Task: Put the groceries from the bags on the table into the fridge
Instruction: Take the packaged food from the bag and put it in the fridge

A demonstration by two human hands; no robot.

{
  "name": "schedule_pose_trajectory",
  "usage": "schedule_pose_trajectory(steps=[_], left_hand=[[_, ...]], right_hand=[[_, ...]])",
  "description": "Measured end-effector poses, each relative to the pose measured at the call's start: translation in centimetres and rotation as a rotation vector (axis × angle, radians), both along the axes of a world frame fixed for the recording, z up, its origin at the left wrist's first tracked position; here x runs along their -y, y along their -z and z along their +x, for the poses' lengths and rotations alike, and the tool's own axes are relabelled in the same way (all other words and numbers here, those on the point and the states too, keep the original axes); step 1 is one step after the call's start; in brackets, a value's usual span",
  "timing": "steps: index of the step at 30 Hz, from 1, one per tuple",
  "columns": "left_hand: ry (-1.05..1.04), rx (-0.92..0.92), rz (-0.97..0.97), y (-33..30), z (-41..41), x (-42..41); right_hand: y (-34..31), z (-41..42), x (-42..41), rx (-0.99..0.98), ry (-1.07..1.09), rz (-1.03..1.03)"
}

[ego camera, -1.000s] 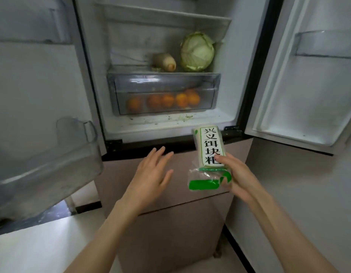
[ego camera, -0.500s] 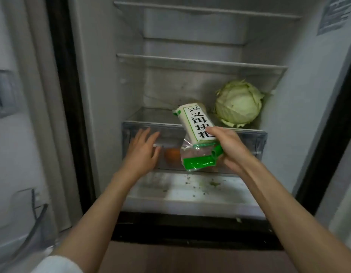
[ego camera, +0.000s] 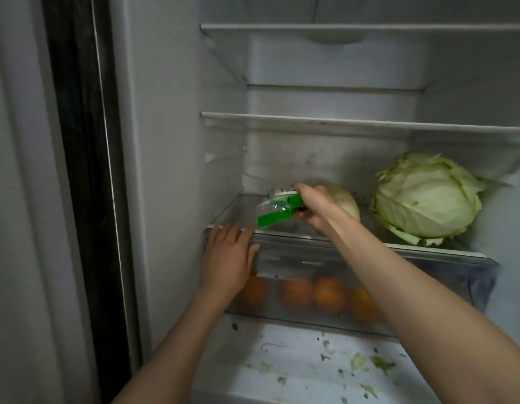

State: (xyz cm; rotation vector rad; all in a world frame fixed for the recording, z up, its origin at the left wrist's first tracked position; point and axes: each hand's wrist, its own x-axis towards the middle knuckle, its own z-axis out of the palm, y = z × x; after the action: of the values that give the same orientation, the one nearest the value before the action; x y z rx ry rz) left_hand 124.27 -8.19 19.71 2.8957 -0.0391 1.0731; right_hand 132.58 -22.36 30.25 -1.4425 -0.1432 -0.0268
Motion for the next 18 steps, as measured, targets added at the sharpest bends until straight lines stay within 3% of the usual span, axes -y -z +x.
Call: schedule_pose_trajectory(steps=[6,10,18], left_hand=[[-0.001,0.084,0.003,0.2,0.4,-0.2],[0.012,0.051,-0.044,0.1,0.3,-0.1],[0.033,0.061,-0.144,0.0,0.2,0.3]], right_hand=[[1.8,4.2,-1.7,-0.004,0.067,-0.171],[1.7,4.7,-1.0,0.157,0.142,-0.654],[1.0,1.4,-0.3,0.443,-0.186,-1.139]])
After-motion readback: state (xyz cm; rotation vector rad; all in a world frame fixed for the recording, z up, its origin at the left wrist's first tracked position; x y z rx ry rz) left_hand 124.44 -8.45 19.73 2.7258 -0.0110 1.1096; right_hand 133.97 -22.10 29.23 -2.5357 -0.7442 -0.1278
